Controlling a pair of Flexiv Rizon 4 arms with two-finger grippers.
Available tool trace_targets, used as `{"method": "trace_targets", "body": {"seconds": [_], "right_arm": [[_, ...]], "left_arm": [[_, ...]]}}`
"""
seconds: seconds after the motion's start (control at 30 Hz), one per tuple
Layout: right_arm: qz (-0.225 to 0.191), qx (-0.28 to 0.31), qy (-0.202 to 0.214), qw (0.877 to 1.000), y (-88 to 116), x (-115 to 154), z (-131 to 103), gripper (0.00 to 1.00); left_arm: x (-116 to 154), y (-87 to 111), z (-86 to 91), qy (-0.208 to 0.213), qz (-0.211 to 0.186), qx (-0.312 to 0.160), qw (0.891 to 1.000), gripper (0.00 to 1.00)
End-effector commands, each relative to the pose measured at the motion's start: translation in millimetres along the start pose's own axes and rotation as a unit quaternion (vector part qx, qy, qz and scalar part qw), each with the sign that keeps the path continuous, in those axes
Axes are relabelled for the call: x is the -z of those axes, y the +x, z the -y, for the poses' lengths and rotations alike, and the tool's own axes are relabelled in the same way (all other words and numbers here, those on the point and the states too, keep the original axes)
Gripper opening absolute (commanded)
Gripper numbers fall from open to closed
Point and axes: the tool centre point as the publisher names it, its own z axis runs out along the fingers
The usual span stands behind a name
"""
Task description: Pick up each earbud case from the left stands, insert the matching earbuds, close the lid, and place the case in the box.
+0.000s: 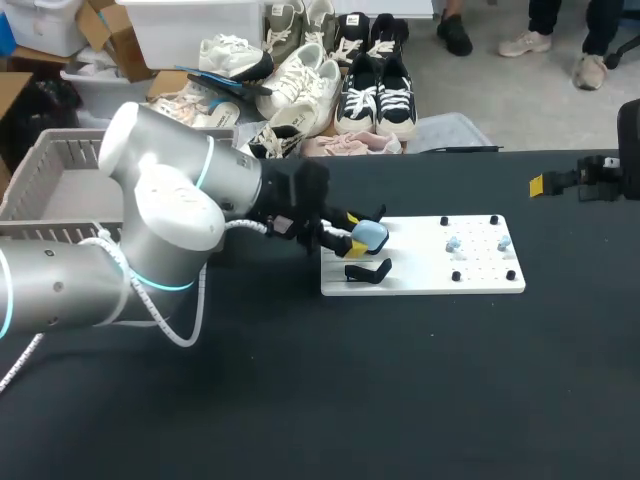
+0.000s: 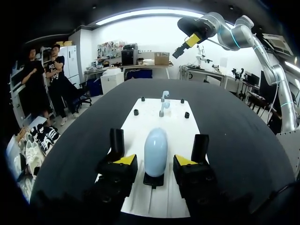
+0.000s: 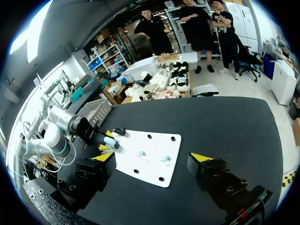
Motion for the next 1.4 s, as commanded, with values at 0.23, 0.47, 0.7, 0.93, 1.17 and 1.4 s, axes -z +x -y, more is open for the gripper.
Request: {"method": "trace_targets", "body": {"seconds": [0.23, 0.47, 0.7, 0.93, 1.17, 1.4], "right_arm": [[0.000, 0.001, -0.004, 1.000, 0, 0, 2, 1.00], [0.000, 0.001, -0.004, 1.000, 0, 0, 2, 1.00], [0.000, 0.001, -0.004, 1.000, 0, 0, 2, 1.00], [0.000, 0.001, -0.004, 1.000, 0, 0, 2, 1.00], [0.000, 0.001, -0.004, 1.000, 0, 0, 2, 1.00], [0.000, 0.001, -0.004, 1.000, 0, 0, 2, 1.00]], "left_arm": [[-2, -2.5, -2.6, 0.003, -0.002, -0.001, 1.000, 0.46], [-3, -1.8, -2.3, 0.003, -0.002, 0.004, 1.000, 0.37], [-4, -0.9, -2.8, 0.003, -0.001, 0.006, 1.000, 0.14], [-2, -0.7, -2.1, 0.004, 0.000, 0.006, 1.000, 0.00], [4, -6.6, 1.6, -0.004, 0.005, -0.002, 1.000, 0.00], [14, -15.2, 1.3, -0.015, 0.007, -0.013, 1.000, 0.00]]}}
